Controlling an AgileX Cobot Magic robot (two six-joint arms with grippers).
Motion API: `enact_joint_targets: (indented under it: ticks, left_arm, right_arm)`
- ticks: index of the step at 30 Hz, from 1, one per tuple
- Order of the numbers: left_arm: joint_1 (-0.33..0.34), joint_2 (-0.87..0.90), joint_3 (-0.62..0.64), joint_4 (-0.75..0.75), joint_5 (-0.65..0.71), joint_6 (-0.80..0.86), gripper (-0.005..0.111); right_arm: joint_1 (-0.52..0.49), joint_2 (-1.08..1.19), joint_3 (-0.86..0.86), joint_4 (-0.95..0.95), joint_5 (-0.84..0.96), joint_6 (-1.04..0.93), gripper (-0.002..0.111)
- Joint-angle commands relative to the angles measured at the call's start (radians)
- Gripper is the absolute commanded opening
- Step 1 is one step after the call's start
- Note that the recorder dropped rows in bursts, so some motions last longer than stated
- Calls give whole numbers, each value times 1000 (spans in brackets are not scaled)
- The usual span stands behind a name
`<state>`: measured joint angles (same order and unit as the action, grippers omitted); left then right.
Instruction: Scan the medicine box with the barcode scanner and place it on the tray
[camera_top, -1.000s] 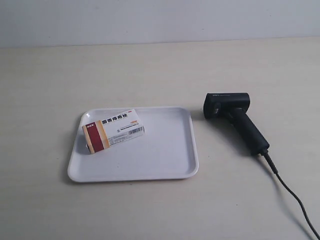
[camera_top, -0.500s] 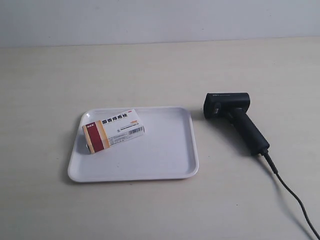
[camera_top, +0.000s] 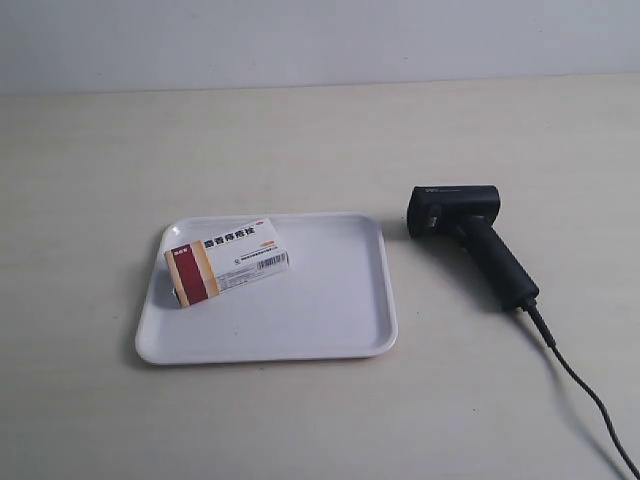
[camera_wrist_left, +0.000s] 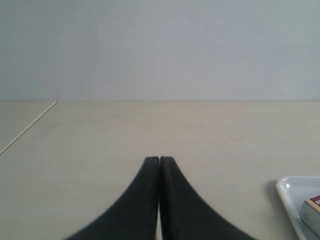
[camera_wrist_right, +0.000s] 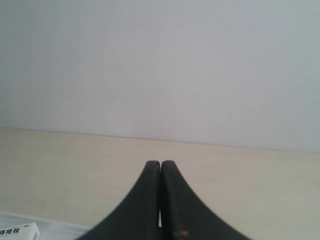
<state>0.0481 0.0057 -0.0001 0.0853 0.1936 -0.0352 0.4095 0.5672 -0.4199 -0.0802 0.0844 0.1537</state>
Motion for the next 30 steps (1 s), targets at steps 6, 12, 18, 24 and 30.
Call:
enact_joint_targets:
  ticks: [6, 12, 18, 24, 30]
  left_arm:
    - [0, -6, 0, -18, 7, 16, 3]
    - [0, -6, 0, -18, 7, 16, 3]
    - [0, -6, 0, -18, 7, 16, 3]
    - [0, -6, 0, -18, 7, 16, 3]
    - [0, -6, 0, -18, 7, 16, 3]
  right_arm:
    - [-3, -8, 6, -1, -25, 4, 0]
    - [-3, -8, 6, -1, -25, 4, 0]
    - [-3, -8, 6, -1, -26, 4, 0]
    - [-3, -8, 6, 80, -20, 32, 0]
    - [-3, -183, 295, 122, -149, 31, 0]
